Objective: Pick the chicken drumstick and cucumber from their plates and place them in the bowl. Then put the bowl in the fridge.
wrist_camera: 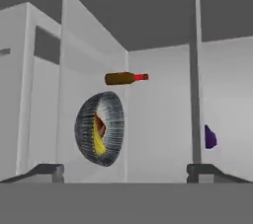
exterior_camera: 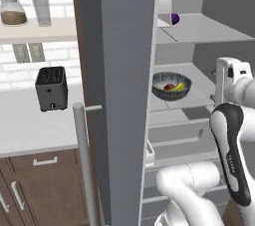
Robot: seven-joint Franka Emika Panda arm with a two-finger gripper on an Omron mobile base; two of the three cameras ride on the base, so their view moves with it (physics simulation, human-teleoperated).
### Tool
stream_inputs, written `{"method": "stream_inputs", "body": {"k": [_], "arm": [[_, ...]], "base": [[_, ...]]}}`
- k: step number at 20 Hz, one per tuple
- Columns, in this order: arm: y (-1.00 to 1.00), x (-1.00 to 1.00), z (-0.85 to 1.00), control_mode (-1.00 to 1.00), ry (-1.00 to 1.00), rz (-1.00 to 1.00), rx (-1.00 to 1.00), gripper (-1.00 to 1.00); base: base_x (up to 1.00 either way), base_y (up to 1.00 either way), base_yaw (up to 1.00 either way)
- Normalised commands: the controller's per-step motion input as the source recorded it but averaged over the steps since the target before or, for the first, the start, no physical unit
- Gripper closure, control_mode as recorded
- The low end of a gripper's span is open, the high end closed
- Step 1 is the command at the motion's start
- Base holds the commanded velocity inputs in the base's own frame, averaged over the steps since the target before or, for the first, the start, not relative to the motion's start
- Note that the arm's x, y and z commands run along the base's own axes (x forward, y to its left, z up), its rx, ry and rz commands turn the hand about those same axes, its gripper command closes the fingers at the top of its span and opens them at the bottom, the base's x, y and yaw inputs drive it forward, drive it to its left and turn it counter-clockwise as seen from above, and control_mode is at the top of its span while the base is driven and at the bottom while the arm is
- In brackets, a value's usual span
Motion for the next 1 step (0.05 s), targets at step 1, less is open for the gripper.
{"method": "stream_inputs", "body": {"k": [1], "arm": [[0.21, -0.59, 0.00, -1.00, -0.24, 0.04, 0.02, -1.00]], "base": [[0.00, 0.00, 0.00]]}}
